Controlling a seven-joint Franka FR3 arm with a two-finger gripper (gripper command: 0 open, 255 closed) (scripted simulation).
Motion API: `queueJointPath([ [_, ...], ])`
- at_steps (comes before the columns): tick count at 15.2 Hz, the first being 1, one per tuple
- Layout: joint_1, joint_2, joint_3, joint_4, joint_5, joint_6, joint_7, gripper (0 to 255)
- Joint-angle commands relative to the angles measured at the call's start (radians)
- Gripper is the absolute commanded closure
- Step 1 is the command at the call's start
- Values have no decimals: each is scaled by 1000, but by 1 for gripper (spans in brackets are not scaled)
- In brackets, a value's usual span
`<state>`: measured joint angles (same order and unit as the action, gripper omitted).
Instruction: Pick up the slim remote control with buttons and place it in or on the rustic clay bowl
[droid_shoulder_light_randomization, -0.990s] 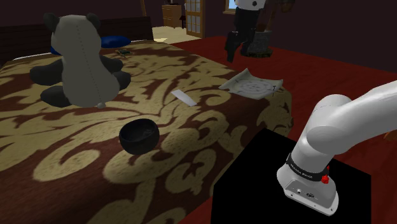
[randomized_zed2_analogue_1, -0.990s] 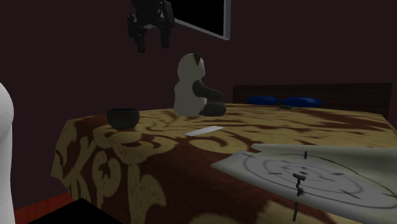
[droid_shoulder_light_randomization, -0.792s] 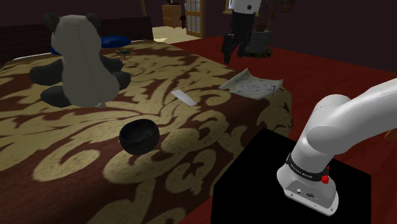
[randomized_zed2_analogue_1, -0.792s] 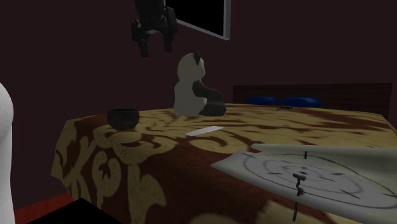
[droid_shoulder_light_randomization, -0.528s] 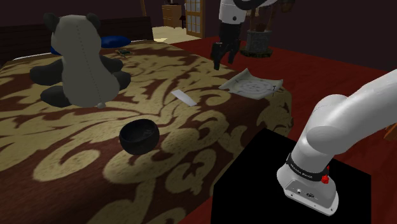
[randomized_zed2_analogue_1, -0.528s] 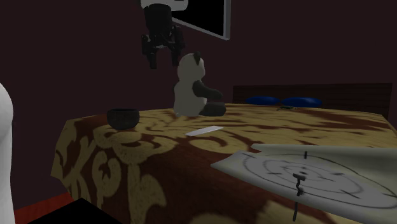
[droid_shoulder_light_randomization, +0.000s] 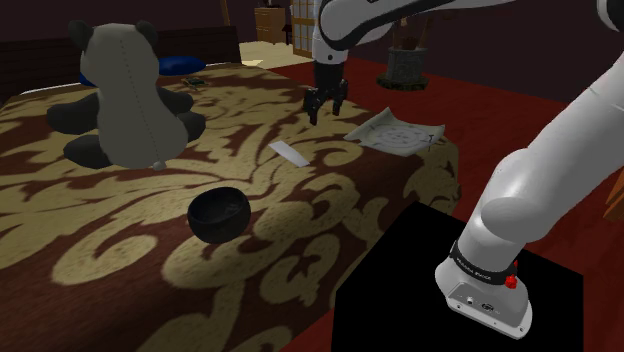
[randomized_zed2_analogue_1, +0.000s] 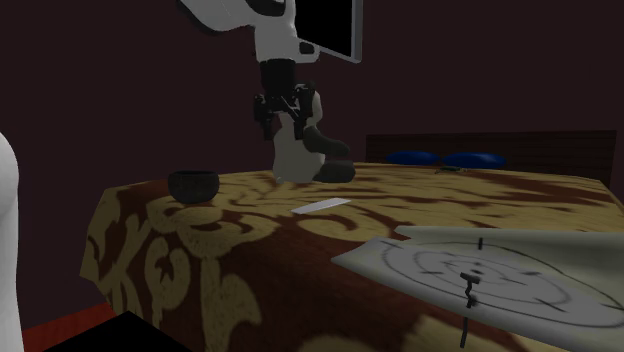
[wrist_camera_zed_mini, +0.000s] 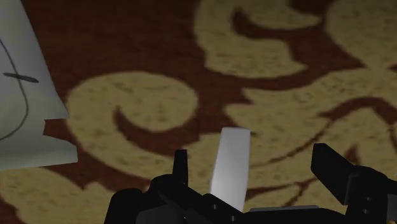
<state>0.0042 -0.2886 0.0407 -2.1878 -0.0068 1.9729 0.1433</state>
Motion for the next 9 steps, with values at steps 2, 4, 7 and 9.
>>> queueJointPath([
  [2, -5, 115, -1, 51, -1, 53, 14, 0],
  [4, -6, 191, 0, 93, -1, 80, 26, 0],
  [7, -8, 307, 0, 165, -2, 112, 43, 0],
  [9, -8, 386, 0, 220, -2, 127, 54, 0],
])
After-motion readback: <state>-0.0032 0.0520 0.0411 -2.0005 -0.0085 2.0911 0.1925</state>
